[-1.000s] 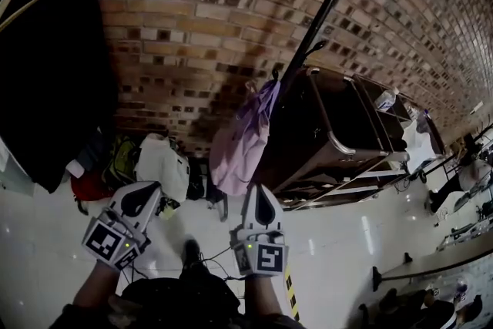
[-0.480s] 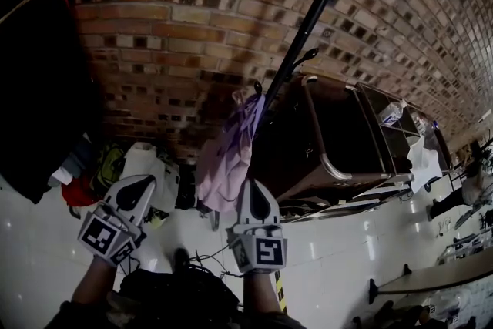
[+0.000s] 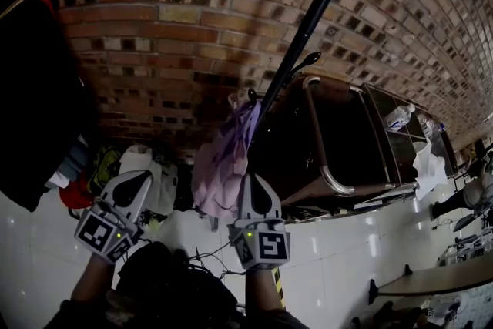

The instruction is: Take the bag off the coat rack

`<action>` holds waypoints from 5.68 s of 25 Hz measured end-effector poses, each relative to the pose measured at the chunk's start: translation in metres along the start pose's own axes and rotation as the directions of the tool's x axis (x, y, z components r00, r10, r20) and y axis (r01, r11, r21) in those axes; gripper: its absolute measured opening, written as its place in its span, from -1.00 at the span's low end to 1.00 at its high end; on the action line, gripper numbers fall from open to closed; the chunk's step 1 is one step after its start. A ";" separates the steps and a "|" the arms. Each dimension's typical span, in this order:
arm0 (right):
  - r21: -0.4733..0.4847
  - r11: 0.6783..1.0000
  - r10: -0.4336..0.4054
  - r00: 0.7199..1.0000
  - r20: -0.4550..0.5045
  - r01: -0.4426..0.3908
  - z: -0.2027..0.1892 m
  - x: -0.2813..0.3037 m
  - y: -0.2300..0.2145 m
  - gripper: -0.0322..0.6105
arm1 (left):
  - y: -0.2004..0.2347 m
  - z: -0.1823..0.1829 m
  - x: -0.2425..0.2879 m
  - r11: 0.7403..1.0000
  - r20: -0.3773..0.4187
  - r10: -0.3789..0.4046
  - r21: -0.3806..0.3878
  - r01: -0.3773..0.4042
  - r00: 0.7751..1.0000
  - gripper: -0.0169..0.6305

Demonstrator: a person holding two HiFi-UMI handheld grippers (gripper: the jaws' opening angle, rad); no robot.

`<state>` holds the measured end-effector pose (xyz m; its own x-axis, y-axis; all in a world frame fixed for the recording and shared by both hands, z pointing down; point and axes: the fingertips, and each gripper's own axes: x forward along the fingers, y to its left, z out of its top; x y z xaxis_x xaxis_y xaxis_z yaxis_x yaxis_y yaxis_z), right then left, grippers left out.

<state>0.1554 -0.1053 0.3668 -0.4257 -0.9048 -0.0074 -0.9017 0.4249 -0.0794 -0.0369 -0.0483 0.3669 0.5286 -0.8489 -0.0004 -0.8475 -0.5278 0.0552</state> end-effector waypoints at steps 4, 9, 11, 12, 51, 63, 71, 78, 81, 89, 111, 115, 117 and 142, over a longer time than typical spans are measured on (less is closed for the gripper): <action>0.002 1.000 -0.013 1.000 -0.025 0.013 -0.002 0.023 -0.006 -0.82 | 0.019 -0.004 0.021 1.000 -0.014 -0.021 -0.020 0.020 1.000 -0.93; 0.000 0.999 -0.046 0.998 -0.039 0.046 -0.005 0.055 -0.014 -0.80 | 0.047 -0.008 0.053 0.997 -0.017 -0.067 -0.032 0.067 0.998 -0.93; -0.001 0.998 -0.057 0.997 -0.049 0.057 -0.006 0.068 -0.017 -0.77 | 0.058 -0.008 0.067 0.996 -0.012 -0.087 -0.033 0.087 0.996 -0.93; -0.003 0.998 -0.065 0.996 -0.053 0.065 -0.006 0.074 -0.019 -0.74 | 0.063 -0.008 0.074 0.995 -0.010 -0.099 -0.032 0.099 0.995 -0.93; -0.081 0.956 -0.295 0.928 -0.228 0.283 -0.043 0.184 -0.053 -0.17 | 0.132 -0.032 0.189 0.948 -0.030 -0.304 -0.103 0.300 0.952 -0.93; -0.207 0.860 -0.497 0.857 -0.136 0.466 -0.039 0.178 -0.072 -0.64 | 0.134 -0.040 0.197 0.934 -0.042 -0.341 -0.124 0.334 0.939 -0.93; -0.131 0.913 -0.401 0.910 -0.109 0.387 -0.031 0.174 -0.068 -0.76 | 0.128 -0.035 0.205 0.937 -0.046 -0.334 -0.119 0.327 0.941 -0.93; -0.081 0.930 -0.365 0.926 -0.098 0.358 -0.026 0.172 -0.066 -0.77 | 0.130 -0.032 0.209 0.945 -0.043 -0.311 -0.126 0.303 0.950 -0.93; -0.049 0.937 -0.348 0.931 -0.107 0.345 -0.024 0.171 -0.065 -0.77 | 0.129 -0.031 0.210 0.946 -0.043 -0.306 -0.127 0.299 0.951 -0.93; 0.007 0.949 -0.314 0.944 -0.100 0.316 -0.014 0.170 -0.062 -0.77 | 0.133 -0.031 0.210 0.950 -0.040 -0.294 -0.121 0.288 0.955 -0.93; 0.018 0.982 -0.185 0.981 -0.050 0.186 0.051 0.177 -0.037 -0.78 | 0.141 -0.028 0.218 0.950 -0.030 -0.288 -0.137 0.281 0.957 -0.93; 0.013 0.991 -0.134 0.990 -0.039 0.134 0.057 0.178 -0.023 -0.78 | 0.143 -0.022 0.216 0.949 -0.015 -0.291 -0.132 0.287 0.957 -0.93; 0.016 0.994 -0.108 0.994 -0.032 0.108 0.058 0.178 -0.016 -0.78 | 0.145 -0.019 0.215 0.950 -0.005 -0.289 -0.127 0.286 0.957 -0.93; 0.139 0.987 0.084 0.996 -0.027 -0.079 0.034 0.118 0.048 -0.78 | 0.120 -0.022 0.155 0.951 -0.024 -0.291 -0.113 0.287 0.956 -0.93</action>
<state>0.0646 -0.1928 0.3282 -0.5019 -0.8648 0.0134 -0.8459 0.4876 -0.2161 -0.0559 -0.2429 0.3951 0.7537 -0.6572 0.0070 -0.6490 -0.7425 0.1657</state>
